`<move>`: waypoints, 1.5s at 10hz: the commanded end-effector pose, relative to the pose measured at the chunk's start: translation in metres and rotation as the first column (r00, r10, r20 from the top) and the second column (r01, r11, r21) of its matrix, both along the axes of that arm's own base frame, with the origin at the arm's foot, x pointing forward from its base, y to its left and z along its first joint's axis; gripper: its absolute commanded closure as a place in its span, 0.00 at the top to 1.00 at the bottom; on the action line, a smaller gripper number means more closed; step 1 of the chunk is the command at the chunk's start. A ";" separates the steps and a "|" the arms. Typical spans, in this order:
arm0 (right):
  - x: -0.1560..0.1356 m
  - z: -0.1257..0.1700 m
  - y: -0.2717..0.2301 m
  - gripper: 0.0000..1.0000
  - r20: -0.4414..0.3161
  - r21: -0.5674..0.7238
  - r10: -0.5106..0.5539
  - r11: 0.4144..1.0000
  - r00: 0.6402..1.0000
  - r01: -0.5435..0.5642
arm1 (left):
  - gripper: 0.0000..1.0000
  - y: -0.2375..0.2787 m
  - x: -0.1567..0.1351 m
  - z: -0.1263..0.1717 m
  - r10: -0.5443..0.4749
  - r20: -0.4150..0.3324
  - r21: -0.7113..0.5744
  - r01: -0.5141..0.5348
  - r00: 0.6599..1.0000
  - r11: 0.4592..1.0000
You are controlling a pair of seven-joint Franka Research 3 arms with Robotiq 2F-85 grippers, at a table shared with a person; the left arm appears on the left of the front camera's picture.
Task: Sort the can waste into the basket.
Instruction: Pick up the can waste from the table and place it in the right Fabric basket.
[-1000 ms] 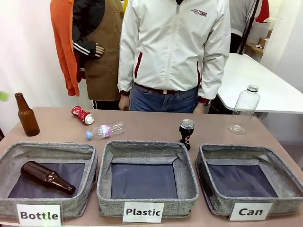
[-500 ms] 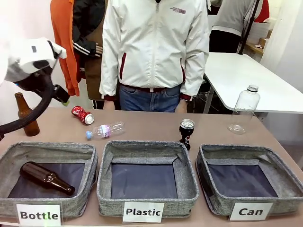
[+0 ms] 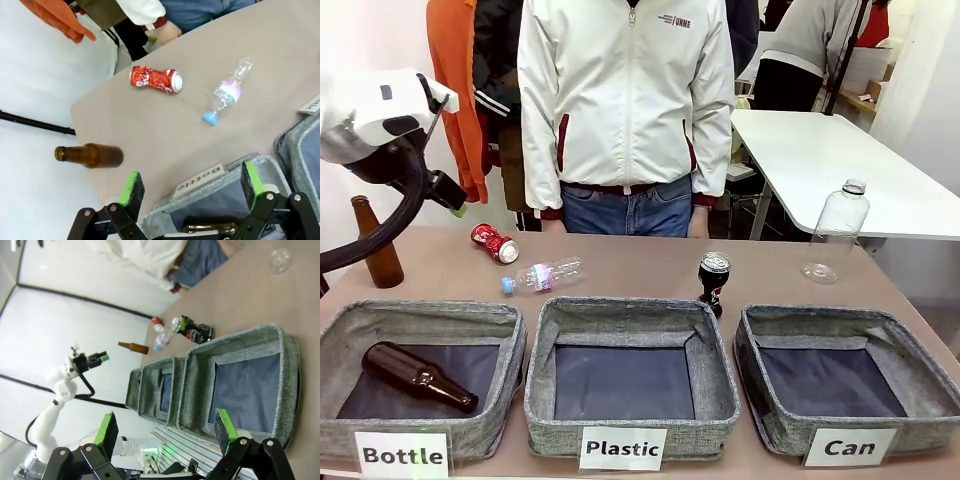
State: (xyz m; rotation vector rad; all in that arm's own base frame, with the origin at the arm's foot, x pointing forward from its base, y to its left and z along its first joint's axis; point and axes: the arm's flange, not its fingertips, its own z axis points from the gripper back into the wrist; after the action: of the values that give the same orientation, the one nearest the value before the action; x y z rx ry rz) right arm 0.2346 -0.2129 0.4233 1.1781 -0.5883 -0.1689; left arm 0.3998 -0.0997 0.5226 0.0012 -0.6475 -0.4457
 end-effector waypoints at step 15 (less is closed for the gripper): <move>0.002 0.001 -0.002 1.00 0.037 0.006 -0.001 1.000 0.999 0.001 | 1.00 -0.005 0.261 -0.072 0.366 -0.450 0.012 -0.405 0.814 0.914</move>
State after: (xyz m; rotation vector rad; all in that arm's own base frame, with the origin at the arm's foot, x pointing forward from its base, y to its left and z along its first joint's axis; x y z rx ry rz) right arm 0.2347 -0.2128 0.4233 1.1777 -0.5884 -0.1683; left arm 0.6564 -0.1056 0.4421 -0.0439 -0.1892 -0.0017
